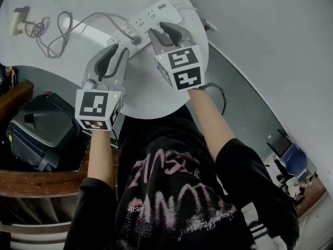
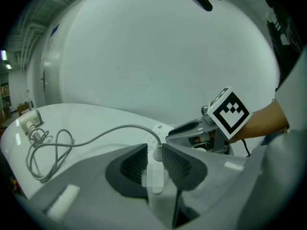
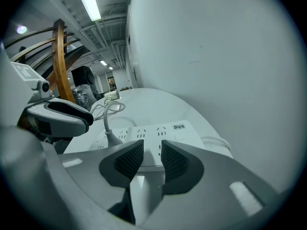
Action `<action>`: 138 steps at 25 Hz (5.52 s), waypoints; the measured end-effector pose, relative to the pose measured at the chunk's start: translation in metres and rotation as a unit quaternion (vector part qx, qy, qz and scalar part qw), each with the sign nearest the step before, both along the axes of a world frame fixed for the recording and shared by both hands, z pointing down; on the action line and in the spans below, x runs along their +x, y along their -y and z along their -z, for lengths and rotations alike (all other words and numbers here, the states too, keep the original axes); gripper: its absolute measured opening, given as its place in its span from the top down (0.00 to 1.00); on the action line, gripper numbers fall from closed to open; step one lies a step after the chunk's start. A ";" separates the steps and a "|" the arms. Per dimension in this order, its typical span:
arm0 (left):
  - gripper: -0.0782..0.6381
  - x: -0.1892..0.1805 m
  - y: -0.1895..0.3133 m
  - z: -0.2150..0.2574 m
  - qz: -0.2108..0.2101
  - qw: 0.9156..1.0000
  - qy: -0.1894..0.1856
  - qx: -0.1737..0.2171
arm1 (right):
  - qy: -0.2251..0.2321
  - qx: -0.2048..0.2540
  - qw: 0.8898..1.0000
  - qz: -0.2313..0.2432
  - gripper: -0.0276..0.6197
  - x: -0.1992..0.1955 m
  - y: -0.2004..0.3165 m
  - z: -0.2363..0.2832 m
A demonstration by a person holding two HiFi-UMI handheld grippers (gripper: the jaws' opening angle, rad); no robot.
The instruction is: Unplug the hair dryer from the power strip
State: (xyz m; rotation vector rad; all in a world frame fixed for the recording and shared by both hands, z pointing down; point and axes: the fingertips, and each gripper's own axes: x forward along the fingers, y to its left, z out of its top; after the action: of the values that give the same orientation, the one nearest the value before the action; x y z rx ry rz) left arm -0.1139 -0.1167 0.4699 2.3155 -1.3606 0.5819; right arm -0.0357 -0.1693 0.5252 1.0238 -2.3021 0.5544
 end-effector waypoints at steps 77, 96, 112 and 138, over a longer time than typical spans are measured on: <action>0.81 0.032 0.022 -0.021 -0.032 0.999 0.030 -0.020 | -0.058 0.003 0.998 -0.005 0.79 0.004 0.001 0.003; 0.82 0.015 0.036 0.021 0.001 0.999 -0.017 0.044 | -0.063 0.000 0.998 -0.004 0.81 -0.001 0.001 -0.002; 0.81 0.001 0.034 0.037 0.030 0.997 -0.031 0.065 | -0.054 0.007 0.998 -0.013 0.79 0.000 0.002 -0.002; 0.81 -0.010 0.020 0.087 0.057 0.992 -0.029 0.113 | 0.046 0.095 0.993 -0.057 0.84 0.005 0.006 0.102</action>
State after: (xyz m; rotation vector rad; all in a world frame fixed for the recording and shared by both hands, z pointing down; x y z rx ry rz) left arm -0.1241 -0.1368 0.3832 2.3868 -1.5907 0.3379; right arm -0.0311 -0.1750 0.4230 1.2500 -2.4252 0.4398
